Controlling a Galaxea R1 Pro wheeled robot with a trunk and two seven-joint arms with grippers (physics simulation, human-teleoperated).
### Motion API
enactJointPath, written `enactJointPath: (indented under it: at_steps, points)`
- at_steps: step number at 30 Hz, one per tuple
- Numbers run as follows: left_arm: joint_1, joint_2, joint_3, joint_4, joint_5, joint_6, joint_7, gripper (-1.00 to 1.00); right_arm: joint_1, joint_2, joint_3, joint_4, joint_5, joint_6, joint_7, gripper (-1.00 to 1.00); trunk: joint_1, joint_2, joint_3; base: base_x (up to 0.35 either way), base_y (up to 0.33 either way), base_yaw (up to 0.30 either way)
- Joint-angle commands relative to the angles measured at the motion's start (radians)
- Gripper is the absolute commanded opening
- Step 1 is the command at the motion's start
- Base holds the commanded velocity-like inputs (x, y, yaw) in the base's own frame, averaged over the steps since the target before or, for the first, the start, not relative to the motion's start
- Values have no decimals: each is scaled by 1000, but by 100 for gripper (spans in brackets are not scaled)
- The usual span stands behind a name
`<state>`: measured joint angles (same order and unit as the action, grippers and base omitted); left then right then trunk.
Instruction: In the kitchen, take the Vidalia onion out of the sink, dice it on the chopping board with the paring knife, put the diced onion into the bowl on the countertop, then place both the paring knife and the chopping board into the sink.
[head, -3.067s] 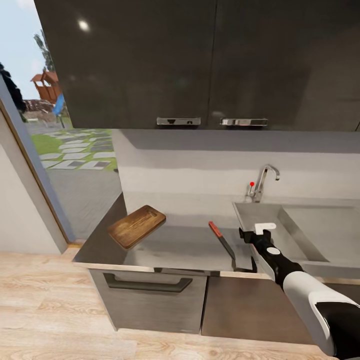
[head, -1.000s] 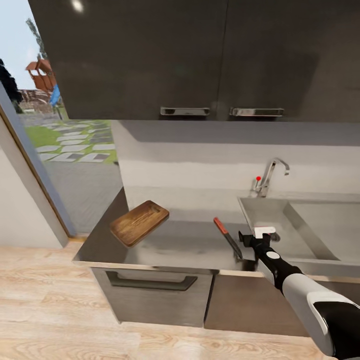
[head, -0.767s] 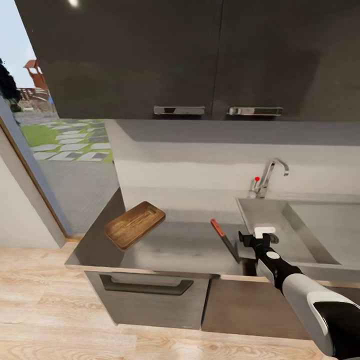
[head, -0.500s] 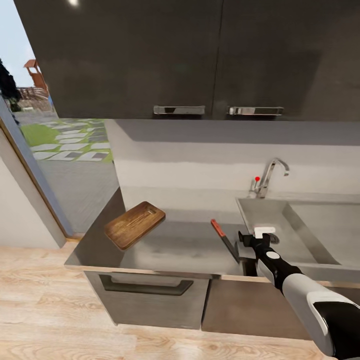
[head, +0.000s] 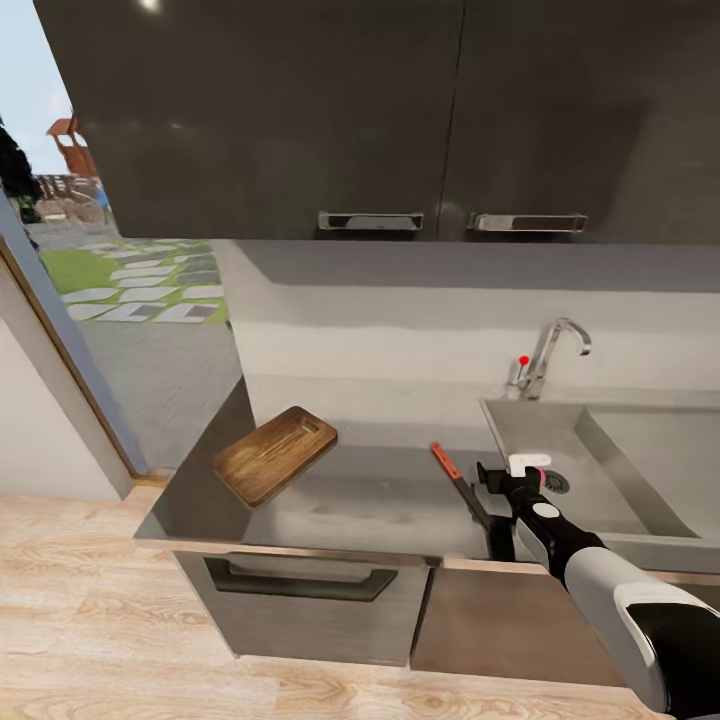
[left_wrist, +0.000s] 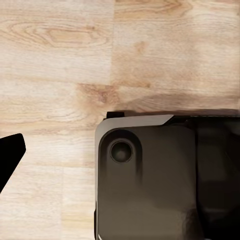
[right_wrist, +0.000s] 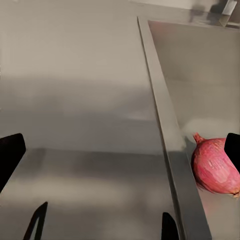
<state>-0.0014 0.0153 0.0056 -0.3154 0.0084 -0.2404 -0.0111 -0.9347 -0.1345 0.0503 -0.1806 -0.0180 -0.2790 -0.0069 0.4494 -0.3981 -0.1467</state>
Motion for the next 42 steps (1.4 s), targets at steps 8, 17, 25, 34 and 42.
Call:
enactJointPath:
  at_steps: [8,17,25,34,42]
  points:
    - [0,0,1,0,1,-2,-1,100,-1,0,5,1,-2,-3,-1,100,1,-2,-2,1,1,0]
    - [0,0,1,1,1,-2,-1,100,-1,0,5,1,-2,-3,-1,100,1,-2,-2,0,0,0]
    - [0,0,1,1,1,-2,-1,100,-1,0,5,3,-2,-3,-1,100,1,-2,-4,0,0,0]
    - [0,0,0,1,1,-2,-1,100,-1,0,5,3,-2,-3,-1,100,1,-2,-11,0,0,0]
    - [0,0,1,11,0,-2,-1,100,-1,0,5,3,-2,-3,-1,100,1,-2,-18,0,0,0]
